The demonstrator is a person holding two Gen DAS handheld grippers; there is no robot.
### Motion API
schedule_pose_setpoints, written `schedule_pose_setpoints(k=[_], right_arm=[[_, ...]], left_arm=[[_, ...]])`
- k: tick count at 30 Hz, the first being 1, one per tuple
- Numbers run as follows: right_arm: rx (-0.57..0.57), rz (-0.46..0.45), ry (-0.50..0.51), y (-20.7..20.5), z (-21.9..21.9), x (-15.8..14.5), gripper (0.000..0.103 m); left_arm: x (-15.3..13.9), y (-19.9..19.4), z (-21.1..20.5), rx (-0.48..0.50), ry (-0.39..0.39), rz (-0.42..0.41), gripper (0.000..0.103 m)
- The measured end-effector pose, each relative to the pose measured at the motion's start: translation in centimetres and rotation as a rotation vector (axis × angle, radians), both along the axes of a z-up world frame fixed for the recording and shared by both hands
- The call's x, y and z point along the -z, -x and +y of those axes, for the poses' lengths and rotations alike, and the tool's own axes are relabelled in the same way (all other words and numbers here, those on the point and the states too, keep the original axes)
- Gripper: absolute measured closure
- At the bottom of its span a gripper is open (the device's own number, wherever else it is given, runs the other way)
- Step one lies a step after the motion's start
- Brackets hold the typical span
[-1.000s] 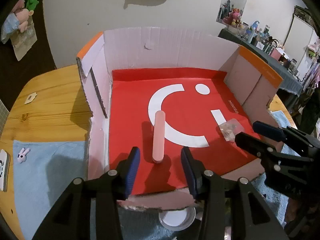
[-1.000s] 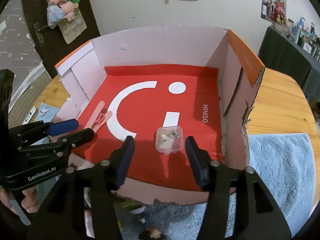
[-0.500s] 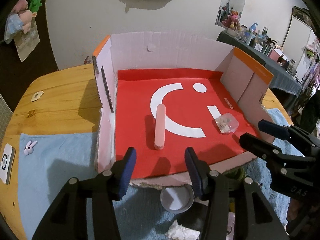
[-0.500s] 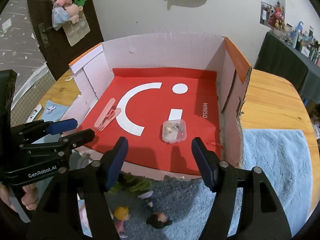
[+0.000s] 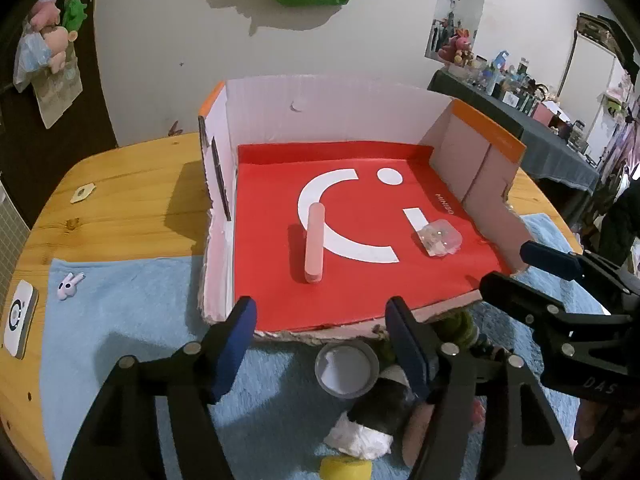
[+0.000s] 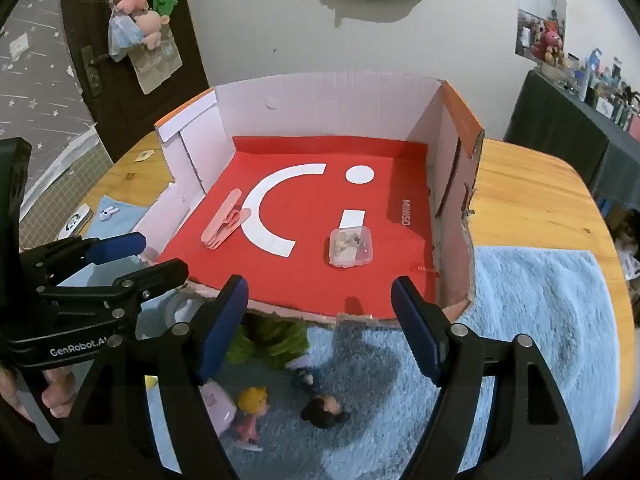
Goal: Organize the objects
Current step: 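Withdraw both tools from the cardboard box back over the towel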
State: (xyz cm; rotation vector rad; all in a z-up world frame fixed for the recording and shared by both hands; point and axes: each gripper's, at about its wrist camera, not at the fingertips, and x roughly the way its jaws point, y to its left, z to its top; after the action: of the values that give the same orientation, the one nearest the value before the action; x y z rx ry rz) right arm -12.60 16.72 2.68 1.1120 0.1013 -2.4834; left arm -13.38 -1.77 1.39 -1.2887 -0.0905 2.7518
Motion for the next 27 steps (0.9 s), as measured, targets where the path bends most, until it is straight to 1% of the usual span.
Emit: schedule_pose_setpoints(k=[3, 12, 16, 27], right_arm=[[0.001, 0.007, 0.003, -0.6, 0.1, -0.1, 0.03], [0.002, 0.024, 0.004, -2.4, 0.3, -0.3, 0.029], [0.002, 0.035, 0.001, -3.2, 0.3, -0.5, 0.029], [0.003, 0.043, -0.005, -5.3, 0.3, 0.0, 0.029]], left_arm=[[-0.2, -0.6, 0.0, -0.007, 0.002, 0.009, 0.025], [0.2, -2.1, -0.7, -0.031, -0.006, 0.003, 0.024], [0.2, -2.9, -0.7, -0.036, -0.009, 0.01, 0.021], [0.7, -4.7, -0.7, -0.033, -0.007, 0.008, 0.021]])
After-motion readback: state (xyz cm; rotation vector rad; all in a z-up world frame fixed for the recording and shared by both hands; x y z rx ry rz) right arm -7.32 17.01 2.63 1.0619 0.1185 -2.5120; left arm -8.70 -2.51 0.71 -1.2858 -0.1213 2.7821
